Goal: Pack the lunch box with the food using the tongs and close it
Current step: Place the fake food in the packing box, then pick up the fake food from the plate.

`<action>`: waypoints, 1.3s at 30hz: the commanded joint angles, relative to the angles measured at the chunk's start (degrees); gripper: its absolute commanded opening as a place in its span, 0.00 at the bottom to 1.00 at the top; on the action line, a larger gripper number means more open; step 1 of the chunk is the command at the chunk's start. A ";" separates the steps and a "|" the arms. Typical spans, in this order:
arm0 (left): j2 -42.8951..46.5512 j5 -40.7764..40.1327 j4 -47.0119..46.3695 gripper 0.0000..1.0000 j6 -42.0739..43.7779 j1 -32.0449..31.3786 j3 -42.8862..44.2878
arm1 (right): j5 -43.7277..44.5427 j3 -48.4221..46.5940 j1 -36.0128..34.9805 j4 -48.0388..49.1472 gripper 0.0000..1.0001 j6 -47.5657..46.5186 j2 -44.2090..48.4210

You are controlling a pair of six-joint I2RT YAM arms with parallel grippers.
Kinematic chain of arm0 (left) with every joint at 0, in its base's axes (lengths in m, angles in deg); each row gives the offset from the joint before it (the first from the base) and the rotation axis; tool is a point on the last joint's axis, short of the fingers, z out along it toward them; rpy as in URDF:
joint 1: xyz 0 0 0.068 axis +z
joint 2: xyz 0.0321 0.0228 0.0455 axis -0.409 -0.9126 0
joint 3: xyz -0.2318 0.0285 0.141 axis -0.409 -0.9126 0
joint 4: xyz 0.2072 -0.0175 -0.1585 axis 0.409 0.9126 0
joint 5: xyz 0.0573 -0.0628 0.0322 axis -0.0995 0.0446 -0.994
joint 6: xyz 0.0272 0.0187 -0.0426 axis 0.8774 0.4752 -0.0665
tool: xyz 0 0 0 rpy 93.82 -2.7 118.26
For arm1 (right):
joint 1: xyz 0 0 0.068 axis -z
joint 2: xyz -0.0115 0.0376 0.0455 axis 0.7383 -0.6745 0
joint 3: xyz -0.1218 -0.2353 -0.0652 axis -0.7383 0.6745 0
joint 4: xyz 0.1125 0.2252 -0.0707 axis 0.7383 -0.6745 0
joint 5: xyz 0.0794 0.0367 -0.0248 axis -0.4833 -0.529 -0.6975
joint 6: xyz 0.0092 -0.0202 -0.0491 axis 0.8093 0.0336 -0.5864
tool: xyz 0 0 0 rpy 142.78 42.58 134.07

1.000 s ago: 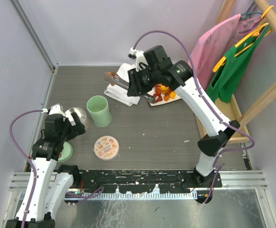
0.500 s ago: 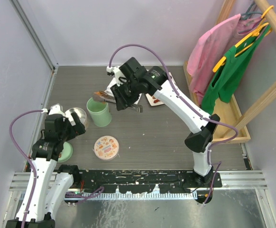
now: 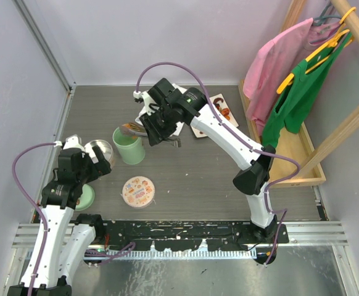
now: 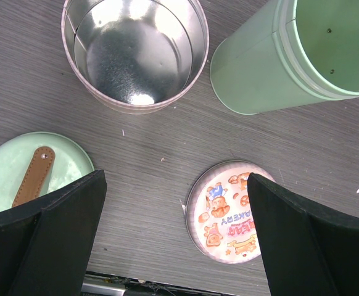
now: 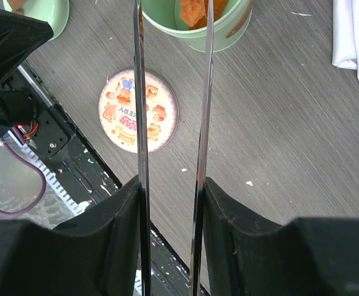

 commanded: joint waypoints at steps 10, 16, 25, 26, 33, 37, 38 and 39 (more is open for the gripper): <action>0.70 -0.36 -2.14 0.98 0.32 -0.22 0.69 | -0.73 -2.96 -0.52 2.44 0.40 0.22 0.60; 0.80 -0.27 -2.05 0.98 0.30 -0.21 0.69 | -0.03 -2.73 -0.58 3.26 0.43 1.41 -0.33; 0.72 -0.06 -2.12 0.98 0.32 -0.21 0.65 | 0.12 -4.26 -0.61 3.68 0.47 3.66 -1.70; 0.65 -0.01 -2.13 0.98 0.32 -0.20 0.59 | -0.06 -4.58 -0.61 3.31 0.49 3.58 -1.81; 0.34 0.18 -2.14 0.98 0.27 -0.24 0.69 | 0.30 -4.14 -0.61 6.59 0.56 3.48 2.22; 0.28 0.40 -2.10 0.98 0.31 -0.21 0.70 | 5.45 -3.58 -0.33 6.71 0.53 2.48 5.53; 0.28 0.47 -2.10 0.98 0.32 -0.21 0.71 | 7.83 -3.00 -0.05 6.66 0.53 2.13 6.59; 0.29 0.52 -2.14 0.98 0.32 -0.21 0.68 | 10.62 -2.18 0.31 6.67 0.54 1.89 7.71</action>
